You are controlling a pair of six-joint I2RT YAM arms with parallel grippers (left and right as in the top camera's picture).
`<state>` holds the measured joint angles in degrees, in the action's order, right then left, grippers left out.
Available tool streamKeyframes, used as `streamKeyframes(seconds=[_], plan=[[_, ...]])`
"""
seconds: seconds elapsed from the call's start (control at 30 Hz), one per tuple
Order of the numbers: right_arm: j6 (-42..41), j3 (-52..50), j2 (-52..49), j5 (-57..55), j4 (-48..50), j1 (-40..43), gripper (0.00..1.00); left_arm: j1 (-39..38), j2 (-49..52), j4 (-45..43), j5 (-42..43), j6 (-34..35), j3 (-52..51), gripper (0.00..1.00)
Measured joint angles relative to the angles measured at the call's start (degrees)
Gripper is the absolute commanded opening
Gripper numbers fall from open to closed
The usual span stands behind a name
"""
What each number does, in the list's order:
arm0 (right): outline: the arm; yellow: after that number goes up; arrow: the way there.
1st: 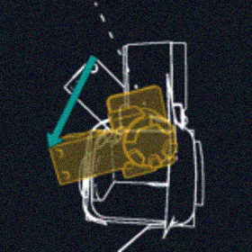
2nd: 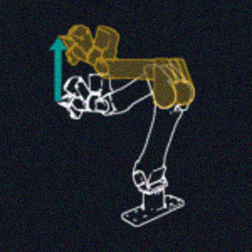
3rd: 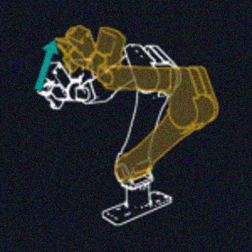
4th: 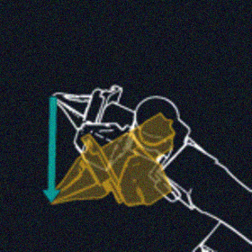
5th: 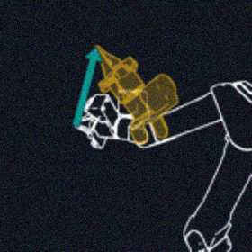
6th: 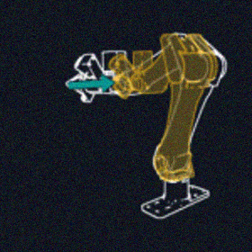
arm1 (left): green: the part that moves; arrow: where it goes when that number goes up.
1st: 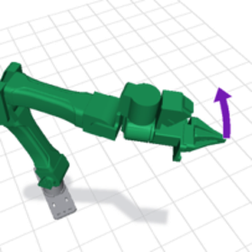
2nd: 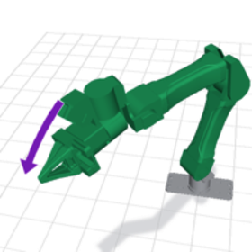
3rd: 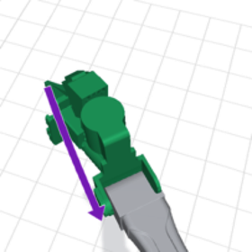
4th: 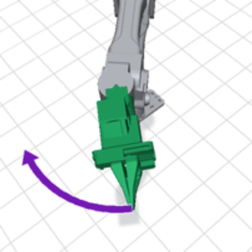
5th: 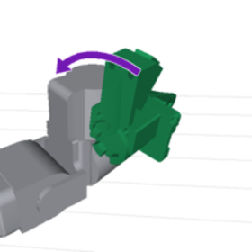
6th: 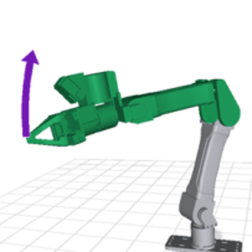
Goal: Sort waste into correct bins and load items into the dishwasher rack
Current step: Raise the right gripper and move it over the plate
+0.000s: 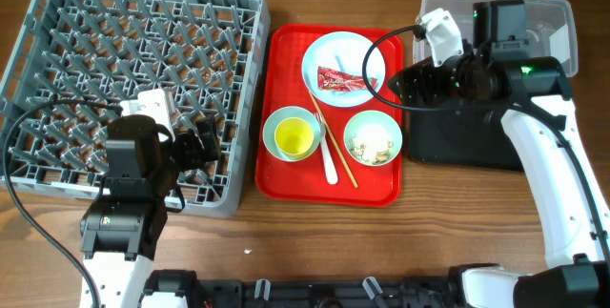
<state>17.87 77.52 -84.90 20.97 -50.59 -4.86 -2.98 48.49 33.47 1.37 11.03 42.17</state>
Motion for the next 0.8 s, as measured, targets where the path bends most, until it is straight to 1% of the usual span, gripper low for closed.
streamKeyframes(seconds=[0.13, 0.27, 0.43, 0.53, 0.7, 0.8], plan=[[-0.46, 0.0, -0.02, 0.02, 0.17, 0.0, 1.0, 0.0, 0.0, -0.02, 0.02, 0.0, 0.0, 1.0], [-0.37, 0.02, -0.02, 0.02, 2.99, 0.0, 1.0, 0.0, 0.0, -0.52, 0.02, 0.0, 0.0, 1.0], [0.35, 1.95, -0.61, -0.83, 2.54, 0.0, 1.0, 0.0, 0.0, -1.16, 0.0, 0.0, 0.0, 1.0], [2.32, 6.16, -2.78, -1.73, -1.4, 0.0, 1.0, 0.0, 0.0, -1.62, 0.0, 0.0, 0.0, 1.0], [8.22, 16.09, -8.55, -3.52, -9.38, -0.72, 1.0, 0.0, 0.0, -1.73, 0.02, 0.0, 0.02, 1.0], [11.3, 22.25, -12.28, -5.66, -11.26, -1.79, 1.0, 0.0, 0.0, -1.75, 0.0, 0.0, 0.02, 1.0]])
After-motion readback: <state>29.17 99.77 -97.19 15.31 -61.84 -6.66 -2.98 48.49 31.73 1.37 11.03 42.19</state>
